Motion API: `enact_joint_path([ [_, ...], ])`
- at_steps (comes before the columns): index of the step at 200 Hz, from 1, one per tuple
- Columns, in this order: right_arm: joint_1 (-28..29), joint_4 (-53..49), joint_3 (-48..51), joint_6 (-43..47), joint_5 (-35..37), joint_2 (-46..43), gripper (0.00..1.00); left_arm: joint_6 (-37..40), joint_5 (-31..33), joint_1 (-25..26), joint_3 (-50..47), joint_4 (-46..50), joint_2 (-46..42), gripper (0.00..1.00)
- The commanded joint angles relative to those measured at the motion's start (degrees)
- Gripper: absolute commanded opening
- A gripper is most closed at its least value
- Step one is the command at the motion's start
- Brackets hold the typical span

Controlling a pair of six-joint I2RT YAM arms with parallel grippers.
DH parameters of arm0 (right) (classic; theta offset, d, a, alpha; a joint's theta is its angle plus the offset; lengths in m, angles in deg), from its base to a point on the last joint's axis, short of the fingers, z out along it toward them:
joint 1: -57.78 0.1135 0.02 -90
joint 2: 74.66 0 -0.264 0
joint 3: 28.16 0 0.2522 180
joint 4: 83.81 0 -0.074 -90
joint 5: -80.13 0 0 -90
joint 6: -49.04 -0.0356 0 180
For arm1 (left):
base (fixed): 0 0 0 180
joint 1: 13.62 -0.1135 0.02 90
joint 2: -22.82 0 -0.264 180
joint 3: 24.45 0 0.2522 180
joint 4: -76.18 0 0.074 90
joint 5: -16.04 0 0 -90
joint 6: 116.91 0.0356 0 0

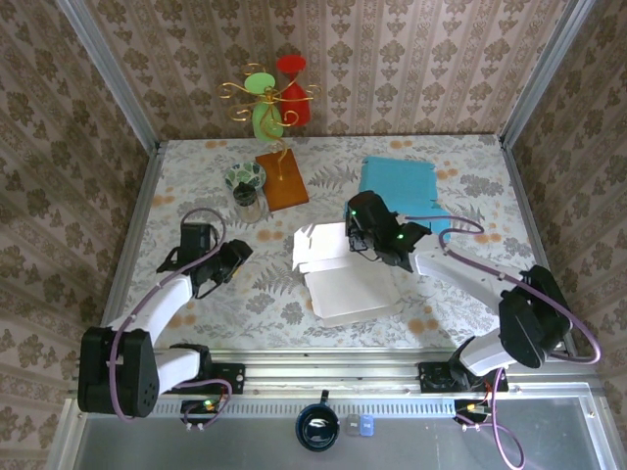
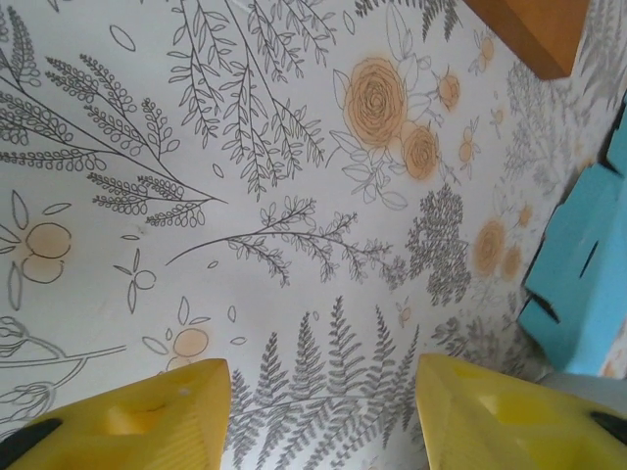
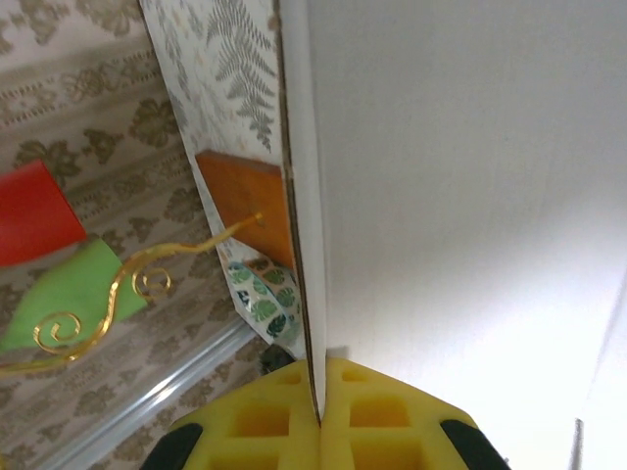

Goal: Fold the paper box

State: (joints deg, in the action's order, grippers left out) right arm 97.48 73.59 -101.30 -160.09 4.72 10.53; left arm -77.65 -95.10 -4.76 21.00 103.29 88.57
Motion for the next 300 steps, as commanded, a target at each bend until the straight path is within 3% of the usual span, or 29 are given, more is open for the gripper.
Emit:
enact_joint_path([
  [1, 2.0, 6.1, -2.8, -0.7, 2.9, 3.0, 0.0, 6.7, 1.5, -0.4, 0.6, 7.6, -1.6, 0.52],
  [52, 3.2, 15.9, -0.2, 12.4, 2.9, 4.1, 0.0, 14.7, 1.3, 2.2, 0.5, 4.6, -3.3, 0.47],
  [88, 3.0, 21.5, 4.2, 15.6, -0.3, 4.0, 0.0, 17.7, 0.1, 3.1, -3.0, 0.5, -6.3, 0.45],
  [155, 2.9, 24.1, 8.1, 16.9, -2.4, 3.3, 0.0, 26.9, -4.4, 6.7, -7.9, -8.0, -12.1, 0.44],
  [203, 2.6, 26.6, 8.3, 16.8, -3.2, 4.5, 0.0, 30.4, 0.2, 15.7, -8.8, -10.9, -12.0, 0.49],
  [300, 2.6, 30.3, 10.1, 18.0, -4.0, 4.7, 0.0, 35.1, 2.7, 21.9, -6.6, -15.3, -7.8, 0.52],
])
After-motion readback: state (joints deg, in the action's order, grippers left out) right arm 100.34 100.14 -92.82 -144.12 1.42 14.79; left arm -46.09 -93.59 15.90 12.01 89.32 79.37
